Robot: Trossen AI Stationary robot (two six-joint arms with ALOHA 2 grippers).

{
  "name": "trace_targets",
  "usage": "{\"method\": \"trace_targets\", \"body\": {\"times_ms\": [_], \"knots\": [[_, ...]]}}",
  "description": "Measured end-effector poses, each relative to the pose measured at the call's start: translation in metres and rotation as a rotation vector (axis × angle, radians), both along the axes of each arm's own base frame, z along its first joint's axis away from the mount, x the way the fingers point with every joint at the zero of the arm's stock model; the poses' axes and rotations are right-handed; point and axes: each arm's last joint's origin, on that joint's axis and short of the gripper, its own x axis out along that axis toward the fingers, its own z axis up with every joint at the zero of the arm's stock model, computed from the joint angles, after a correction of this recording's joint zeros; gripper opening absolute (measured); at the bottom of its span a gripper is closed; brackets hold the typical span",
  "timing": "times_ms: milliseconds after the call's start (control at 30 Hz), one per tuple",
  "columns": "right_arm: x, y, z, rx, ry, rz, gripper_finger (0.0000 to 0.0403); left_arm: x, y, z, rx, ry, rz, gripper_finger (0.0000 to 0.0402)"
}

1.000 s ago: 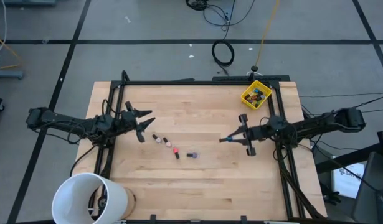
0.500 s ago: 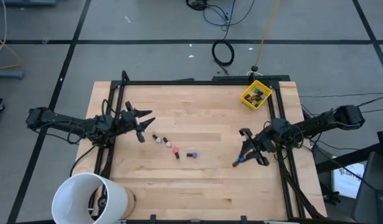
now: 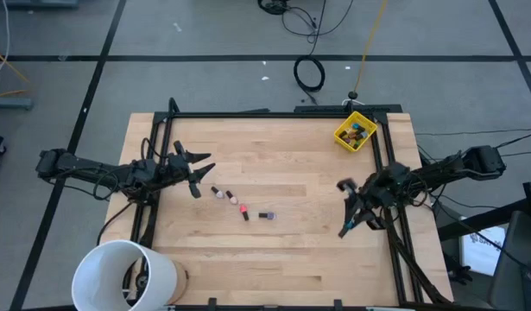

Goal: Pick & Place Nail Polish
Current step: Put the dark blue nail polish bottle into the yellow bin

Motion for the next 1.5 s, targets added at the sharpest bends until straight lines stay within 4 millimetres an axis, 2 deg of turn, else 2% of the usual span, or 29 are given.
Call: {"method": "trace_targets", "body": {"times_ms": [100, 333, 667, 867, 1300, 1500], "knots": [[-0.007, 0.0, 0.016, 0.123, -0.137, -0.066, 0.0063, 0.0, 0.0, 0.0, 0.0, 0.0, 0.0, 0.0152], [-0.014, 0.016, 0.026, 0.185, -0.264, -0.145, 0.0063, 0.0, 0.0, 0.0, 0.0, -0.001, 0.0, 0.0152], [-0.034, 0.032, 0.04, 0.238, -0.358, -0.011, 0.0063, 0.0, 0.0, 0.0, 0.0, -0.001, 0.0, 0.0152], [-0.044, 0.036, 0.045, 0.28, -0.372, 0.066, 0.0063, 0.0, 0.0, 0.0, 0.0, -0.001, 0.0, 0.0152], [-0.043, 0.036, 0.044, 0.286, -0.356, 0.036, 0.0063, 0.0, 0.0, 0.0, 0.0, -0.001, 0.0, 0.0152], [-0.033, 0.037, 0.035, 0.254, -0.231, -0.018, 0.0063, 0.0, 0.0, 0.0, 0.0, -0.001, 0.0, 0.0152]]}}
